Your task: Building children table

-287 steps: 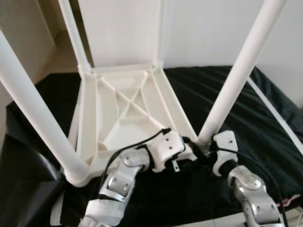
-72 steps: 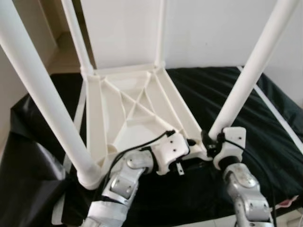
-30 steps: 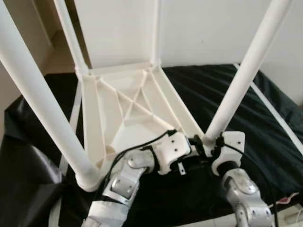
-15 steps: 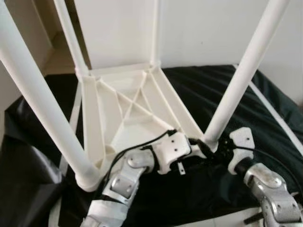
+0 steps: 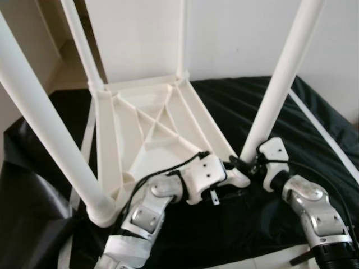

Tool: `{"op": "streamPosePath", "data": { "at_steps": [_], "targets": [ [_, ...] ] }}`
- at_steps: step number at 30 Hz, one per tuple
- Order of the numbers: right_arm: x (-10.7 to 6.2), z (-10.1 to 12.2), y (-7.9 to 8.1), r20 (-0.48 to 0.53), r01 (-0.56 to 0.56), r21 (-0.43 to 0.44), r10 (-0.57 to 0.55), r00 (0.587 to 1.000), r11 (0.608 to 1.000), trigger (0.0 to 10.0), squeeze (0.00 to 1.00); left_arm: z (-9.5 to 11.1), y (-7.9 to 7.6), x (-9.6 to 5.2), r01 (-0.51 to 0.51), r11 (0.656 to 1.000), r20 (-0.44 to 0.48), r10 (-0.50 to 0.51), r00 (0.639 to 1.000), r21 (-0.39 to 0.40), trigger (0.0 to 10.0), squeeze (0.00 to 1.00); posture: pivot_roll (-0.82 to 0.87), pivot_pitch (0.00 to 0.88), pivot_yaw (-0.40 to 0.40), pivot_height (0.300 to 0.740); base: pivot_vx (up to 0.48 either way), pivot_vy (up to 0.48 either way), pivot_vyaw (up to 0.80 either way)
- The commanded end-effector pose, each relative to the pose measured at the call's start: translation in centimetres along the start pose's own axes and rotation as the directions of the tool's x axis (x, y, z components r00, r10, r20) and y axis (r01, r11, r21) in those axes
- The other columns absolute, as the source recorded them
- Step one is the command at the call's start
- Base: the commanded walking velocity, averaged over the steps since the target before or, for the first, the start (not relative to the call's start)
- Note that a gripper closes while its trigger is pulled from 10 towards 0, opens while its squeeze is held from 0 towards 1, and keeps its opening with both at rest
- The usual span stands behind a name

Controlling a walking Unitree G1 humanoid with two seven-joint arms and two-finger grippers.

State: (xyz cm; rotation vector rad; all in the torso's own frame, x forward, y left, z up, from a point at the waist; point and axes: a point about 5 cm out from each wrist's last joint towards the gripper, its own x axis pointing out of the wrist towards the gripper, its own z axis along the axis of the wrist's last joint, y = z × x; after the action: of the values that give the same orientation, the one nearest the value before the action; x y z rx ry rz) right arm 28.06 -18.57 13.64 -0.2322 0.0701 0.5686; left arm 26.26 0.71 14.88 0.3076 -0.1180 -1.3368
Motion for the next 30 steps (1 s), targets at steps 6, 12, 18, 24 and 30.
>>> {"op": "streamPosePath", "data": {
  "at_steps": [6, 12, 18, 24, 30],
  "targets": [
    [-0.7, -1.7, 1.2, -0.065, -0.061, 0.026, 0.062, 0.996, 0.998, 0.0, 0.00, -0.1, 0.5, -0.2, -0.121, 0.993, -0.010, 0.121, 0.993, -0.004, 10.0, 0.00, -0.06, 0.000, -0.025, 0.740, 0.000, 0.000, 0.00],
    [-1.6, -2.4, 1.6, -0.109, 0.091, 0.075, -0.083, 0.991, 0.993, 10.0, 0.00, -0.1, 0.4, 0.1, -0.103, 0.995, -0.004, 0.103, 0.995, -0.004, 10.0, 0.00, -0.09, 0.000, -0.010, 0.740, 0.000, 0.000, 0.00],
    [-1.6, -3.0, 2.0, -0.181, 0.286, 0.108, -0.264, 0.947, 0.952, 10.0, 0.00, 0.0, 0.5, 0.3, -0.088, 0.996, 0.004, 0.088, 0.996, -0.005, 10.0, 0.00, -0.11, 0.000, 0.003, 0.740, 0.000, 0.000, 0.00],
    [-1.7, -2.7, 2.5, -0.221, 0.464, 0.180, -0.424, 0.878, 0.867, 10.0, 0.00, 0.1, 0.5, 0.5, -0.073, 0.997, 0.005, 0.073, 0.997, 0.001, 10.0, 0.00, -0.12, 0.000, 0.013, 0.740, 0.000, 0.000, 0.00],
    [-1.9, -2.6, 3.8, -0.262, 0.580, 0.248, -0.523, 0.811, 0.776, 10.0, 0.00, 0.2, 0.4, 0.6, -0.065, 0.998, 0.007, 0.065, 0.998, 0.003, 10.0, 0.00, -0.12, 0.001, 0.016, 0.740, 0.000, 0.000, 0.00]
  ]
}}
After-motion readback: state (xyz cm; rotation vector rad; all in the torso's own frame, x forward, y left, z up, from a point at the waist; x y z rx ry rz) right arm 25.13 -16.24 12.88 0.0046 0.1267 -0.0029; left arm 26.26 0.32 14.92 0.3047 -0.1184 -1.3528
